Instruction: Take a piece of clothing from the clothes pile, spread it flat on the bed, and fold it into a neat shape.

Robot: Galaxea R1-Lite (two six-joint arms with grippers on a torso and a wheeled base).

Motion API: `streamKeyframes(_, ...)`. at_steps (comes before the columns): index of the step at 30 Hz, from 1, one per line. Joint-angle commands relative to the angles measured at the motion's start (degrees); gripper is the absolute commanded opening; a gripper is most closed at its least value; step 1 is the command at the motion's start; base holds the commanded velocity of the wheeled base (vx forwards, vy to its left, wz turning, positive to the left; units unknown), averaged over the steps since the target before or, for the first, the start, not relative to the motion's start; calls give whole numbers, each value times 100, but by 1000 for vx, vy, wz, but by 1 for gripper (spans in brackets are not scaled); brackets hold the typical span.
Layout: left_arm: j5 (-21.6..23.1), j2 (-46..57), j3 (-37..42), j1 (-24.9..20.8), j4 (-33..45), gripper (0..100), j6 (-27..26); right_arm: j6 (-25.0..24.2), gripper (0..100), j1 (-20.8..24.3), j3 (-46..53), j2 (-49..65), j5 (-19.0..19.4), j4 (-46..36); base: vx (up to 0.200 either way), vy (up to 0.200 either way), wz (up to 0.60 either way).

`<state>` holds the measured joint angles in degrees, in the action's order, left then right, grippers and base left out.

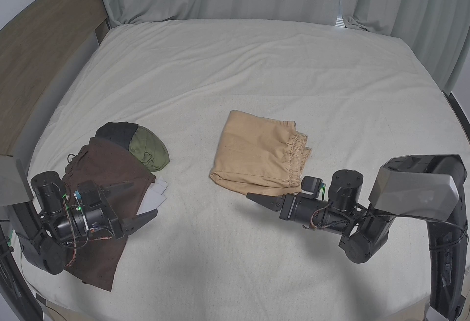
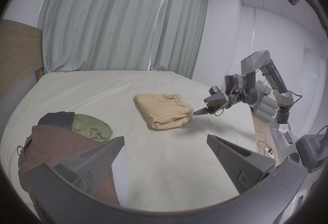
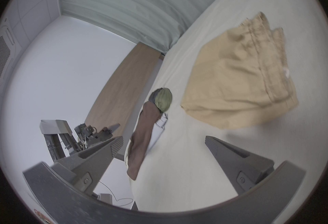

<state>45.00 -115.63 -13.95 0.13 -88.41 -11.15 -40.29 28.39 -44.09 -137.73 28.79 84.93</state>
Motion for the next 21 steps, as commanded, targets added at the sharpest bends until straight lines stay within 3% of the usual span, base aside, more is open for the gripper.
streamKeyframes(1,0,-4,-3,4,-1,100,-1,-58,100,0,-284,264,3,-12,0,0,0)
streamKeyframes(9,0,-21,-3,4,-1,100,-1,-462,100,-668,-1479,18,3,-170,0,0,0)
streamKeyframes(21,-8,-48,6,4,-1,100,-1,-453,100,-1169,-2218,-984,-23,-355,0,0,0)
